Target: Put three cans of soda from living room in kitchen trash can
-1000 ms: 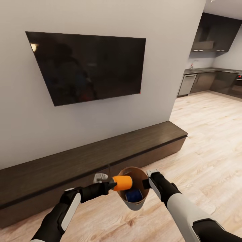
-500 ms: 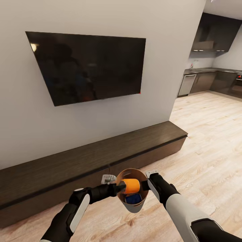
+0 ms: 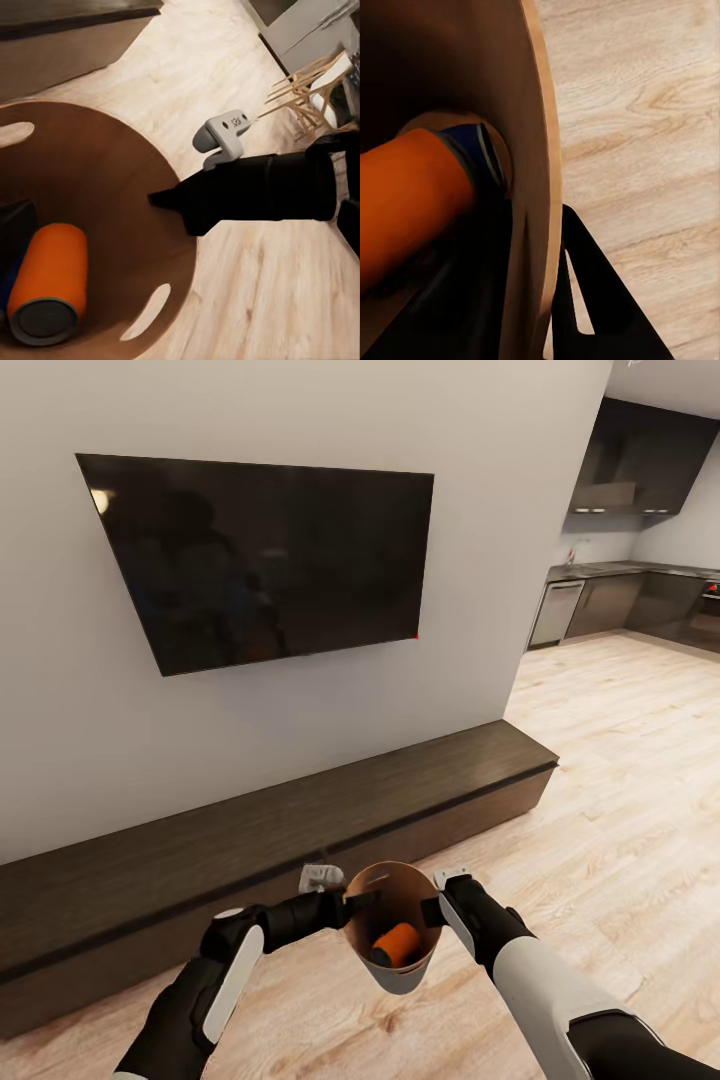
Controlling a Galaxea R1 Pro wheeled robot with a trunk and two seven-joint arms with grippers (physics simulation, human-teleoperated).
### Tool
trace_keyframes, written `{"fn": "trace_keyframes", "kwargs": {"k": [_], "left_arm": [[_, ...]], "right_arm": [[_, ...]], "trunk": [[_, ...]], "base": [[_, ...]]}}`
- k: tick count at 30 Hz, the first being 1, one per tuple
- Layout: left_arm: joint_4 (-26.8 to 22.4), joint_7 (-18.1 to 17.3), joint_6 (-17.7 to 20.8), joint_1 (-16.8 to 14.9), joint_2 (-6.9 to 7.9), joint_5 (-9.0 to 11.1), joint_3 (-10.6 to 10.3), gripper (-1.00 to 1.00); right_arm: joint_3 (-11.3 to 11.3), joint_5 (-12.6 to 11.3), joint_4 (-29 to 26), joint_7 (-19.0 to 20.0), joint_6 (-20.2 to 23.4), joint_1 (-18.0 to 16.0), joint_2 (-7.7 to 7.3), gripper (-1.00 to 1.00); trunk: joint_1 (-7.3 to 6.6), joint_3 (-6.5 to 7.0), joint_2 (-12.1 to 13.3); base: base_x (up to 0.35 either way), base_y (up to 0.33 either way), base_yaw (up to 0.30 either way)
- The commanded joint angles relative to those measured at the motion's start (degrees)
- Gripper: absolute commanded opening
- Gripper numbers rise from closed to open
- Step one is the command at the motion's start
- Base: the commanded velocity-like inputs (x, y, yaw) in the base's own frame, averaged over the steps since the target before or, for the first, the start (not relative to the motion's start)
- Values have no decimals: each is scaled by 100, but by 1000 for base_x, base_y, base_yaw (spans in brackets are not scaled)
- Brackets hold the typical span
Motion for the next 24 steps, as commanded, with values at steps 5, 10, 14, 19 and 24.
{"fn": "trace_keyframes", "kwargs": {"k": [5,10,14,19,24], "left_arm": [[-102,-942,3,1,641,6,60,100],[56,-1992,-2,1,1240,3,566,100],[470,-2643,-13,2,1438,-23,999,100],[1381,-2865,-189,2,1705,-35,1141,100],[2313,-2896,-901,1,1857,-37,1163,100]], "right_arm": [[-16,-43,-3,65,-3,-2,-8,-100],[-18,-43,-7,77,-9,-2,-15,-100],[-22,-52,-10,102,-11,-2,-20,-100],[-24,-53,-12,418,-18,-2,-40,-100],[-21,-45,-12,533,-20,-2,-46,-100]], "trunk": [[0,1,0],[0,1,0],[0,1,0],[0,1,0],[0,1,0]], "base": [[0,0,0],[0,0,0],[0,0,0],[0,0,0],[0,0,0]]}}
